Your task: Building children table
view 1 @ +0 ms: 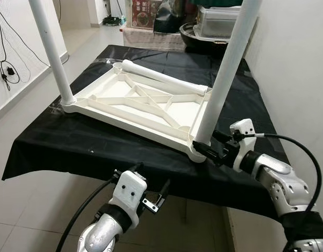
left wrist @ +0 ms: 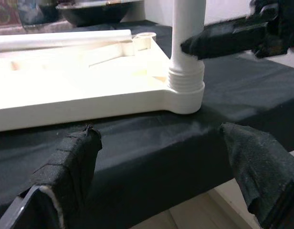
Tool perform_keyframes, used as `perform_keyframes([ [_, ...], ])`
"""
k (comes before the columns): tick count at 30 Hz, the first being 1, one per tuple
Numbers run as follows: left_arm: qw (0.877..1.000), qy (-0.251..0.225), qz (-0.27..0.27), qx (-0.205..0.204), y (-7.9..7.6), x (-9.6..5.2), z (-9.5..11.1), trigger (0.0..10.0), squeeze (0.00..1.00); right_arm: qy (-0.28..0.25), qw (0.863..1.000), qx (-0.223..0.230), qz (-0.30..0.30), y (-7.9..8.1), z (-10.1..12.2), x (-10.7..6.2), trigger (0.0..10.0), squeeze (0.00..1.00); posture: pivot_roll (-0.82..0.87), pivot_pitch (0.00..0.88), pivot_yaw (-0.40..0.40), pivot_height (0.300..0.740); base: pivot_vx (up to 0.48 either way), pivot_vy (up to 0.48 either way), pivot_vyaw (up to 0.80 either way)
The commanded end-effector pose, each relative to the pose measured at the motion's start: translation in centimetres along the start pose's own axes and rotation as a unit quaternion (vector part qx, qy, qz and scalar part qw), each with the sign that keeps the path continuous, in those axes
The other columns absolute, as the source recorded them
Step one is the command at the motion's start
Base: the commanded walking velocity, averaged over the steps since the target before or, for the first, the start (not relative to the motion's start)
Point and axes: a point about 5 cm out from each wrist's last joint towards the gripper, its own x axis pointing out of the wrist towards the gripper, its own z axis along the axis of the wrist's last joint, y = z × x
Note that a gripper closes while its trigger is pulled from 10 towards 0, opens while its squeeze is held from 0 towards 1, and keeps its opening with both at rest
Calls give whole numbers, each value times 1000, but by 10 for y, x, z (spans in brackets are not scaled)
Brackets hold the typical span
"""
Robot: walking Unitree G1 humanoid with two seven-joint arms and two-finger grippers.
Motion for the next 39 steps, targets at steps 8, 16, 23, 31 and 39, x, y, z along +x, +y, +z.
perform_keyframes([
  [8, 1000, -1, 25, 7, 1, -6, 4, 10000, 0, -10, 1000, -5, -12, -2, 4, 18, 10000, 0, 105, 149, -105, 740, 0, 0, 0],
  [16, 1000, 0, 17, 9, -2, -7, 6, 10000, 0, -35, 999, -7, -24, -2, 15, 28, 10000, 0, 106, 153, -107, 740, 0, 0, 0],
  [23, 1000, 3, 9, 12, -4, -7, 6, 10000, 0, -80, 996, -9, -49, -9, 33, 32, 0, 0, 102, 164, -109, 740, 0, 0, 0],
  [31, 1000, 12, 5, 5, -4, -3, 2, 10000, 0, -108, 993, 4, -51, -8, 42, 36, 0, 0, 98, 155, -105, 740, 0, 0, 0],
  [39, 1000, 20, 15, -4, 3, 6, -1, 10000, 0, -162, 986, 33, -32, 7, 59, 39, 0, 0, 101, 132, -102, 740, 0, 0, 0],
])
